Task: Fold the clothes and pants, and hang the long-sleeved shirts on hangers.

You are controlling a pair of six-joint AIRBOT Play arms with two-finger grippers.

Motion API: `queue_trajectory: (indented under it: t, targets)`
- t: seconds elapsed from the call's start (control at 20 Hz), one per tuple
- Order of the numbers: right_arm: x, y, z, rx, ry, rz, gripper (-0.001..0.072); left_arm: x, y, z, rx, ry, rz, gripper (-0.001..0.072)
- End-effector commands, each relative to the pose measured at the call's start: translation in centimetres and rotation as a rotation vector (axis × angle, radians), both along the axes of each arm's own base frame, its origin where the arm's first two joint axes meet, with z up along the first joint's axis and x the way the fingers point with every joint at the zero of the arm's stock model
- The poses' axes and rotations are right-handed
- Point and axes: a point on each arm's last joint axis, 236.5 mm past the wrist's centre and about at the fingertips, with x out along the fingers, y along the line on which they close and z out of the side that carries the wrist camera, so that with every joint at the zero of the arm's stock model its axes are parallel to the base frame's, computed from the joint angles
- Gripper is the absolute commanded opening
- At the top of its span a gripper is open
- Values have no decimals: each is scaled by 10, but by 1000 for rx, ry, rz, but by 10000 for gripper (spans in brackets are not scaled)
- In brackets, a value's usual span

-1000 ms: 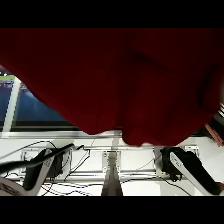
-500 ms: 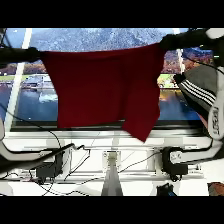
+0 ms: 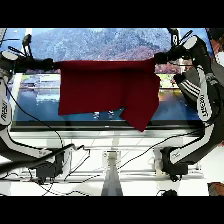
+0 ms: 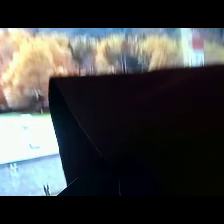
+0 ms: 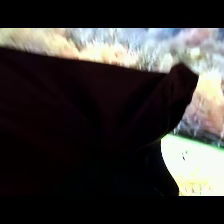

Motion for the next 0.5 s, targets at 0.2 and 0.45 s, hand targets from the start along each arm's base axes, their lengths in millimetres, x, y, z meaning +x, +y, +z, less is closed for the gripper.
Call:
queue_trajectory:
  t: [0.2, 0.45]
  targets:
    - [-41, -24, -22, -113, 194, -4, 548, -53, -25, -42, -25, 259, -133, 686]
    - [-74, -72, 6, -123, 269, -116, 463, -75, 4, -6, -70, 304, -57, 579]
